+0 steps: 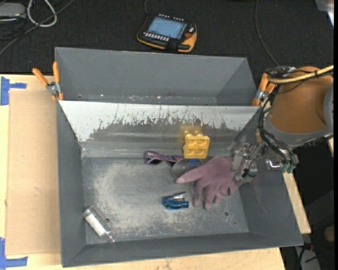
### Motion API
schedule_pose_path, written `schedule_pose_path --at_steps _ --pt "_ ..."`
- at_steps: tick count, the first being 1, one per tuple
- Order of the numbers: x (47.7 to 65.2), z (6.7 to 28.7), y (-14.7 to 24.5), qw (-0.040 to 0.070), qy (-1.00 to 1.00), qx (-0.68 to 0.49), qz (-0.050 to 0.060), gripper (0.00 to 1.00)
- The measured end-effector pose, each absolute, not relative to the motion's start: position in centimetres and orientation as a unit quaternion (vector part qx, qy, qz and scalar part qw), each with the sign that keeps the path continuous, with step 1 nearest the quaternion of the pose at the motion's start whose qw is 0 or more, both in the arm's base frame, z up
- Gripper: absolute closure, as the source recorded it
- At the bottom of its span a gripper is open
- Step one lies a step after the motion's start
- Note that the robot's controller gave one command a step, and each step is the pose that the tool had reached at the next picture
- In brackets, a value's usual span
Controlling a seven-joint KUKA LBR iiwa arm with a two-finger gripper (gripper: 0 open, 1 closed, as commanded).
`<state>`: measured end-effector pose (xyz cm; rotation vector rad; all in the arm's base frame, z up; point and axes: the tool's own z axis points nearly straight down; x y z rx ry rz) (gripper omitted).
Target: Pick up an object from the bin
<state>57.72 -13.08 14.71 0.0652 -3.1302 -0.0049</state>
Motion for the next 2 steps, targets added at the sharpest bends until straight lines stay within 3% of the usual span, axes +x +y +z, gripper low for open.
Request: schedule_pose_path --at_steps 1,2 --pt "57.8 14.4 -13.2 0.003 -1.000 0.007 -0.002 1.00" --pt "51.4 11.7 -15.1 0.006 -0.998 0.062 -0.003 1.00"
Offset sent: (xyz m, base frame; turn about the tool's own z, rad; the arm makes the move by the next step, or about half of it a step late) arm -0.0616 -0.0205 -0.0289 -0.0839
